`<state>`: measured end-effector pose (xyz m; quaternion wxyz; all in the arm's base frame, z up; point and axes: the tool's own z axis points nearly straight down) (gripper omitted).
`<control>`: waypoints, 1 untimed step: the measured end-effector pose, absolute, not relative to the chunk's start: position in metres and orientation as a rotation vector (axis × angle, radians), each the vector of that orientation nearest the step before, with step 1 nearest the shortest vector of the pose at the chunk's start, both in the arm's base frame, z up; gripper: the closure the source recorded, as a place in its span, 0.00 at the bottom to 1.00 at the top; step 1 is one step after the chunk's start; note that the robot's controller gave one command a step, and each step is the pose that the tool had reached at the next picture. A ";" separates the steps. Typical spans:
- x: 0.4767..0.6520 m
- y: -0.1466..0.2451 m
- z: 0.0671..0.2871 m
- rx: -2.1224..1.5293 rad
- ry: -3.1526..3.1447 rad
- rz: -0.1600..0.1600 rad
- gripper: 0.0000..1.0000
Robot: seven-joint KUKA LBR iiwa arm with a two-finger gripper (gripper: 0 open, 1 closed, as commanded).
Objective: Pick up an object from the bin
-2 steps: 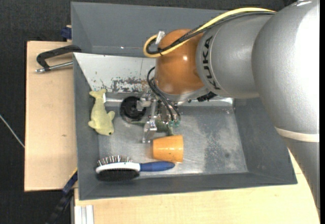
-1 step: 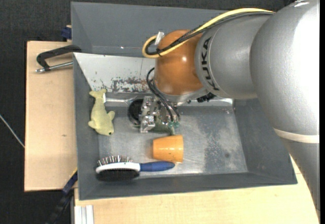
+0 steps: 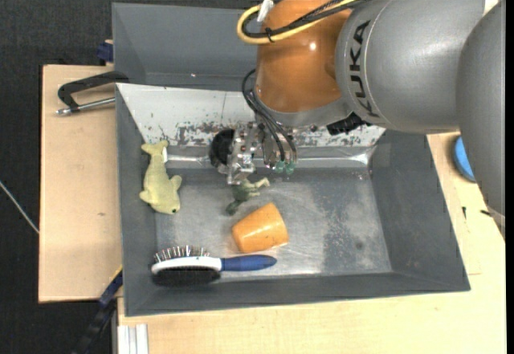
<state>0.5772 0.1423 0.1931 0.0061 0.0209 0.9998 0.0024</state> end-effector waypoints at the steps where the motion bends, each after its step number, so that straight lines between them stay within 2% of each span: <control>1: 0.585 0.153 0.275 -0.491 3.092 0.003 1.00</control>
Offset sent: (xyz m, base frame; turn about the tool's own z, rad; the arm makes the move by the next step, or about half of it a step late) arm 0.0061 0.0092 0.0789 -0.3566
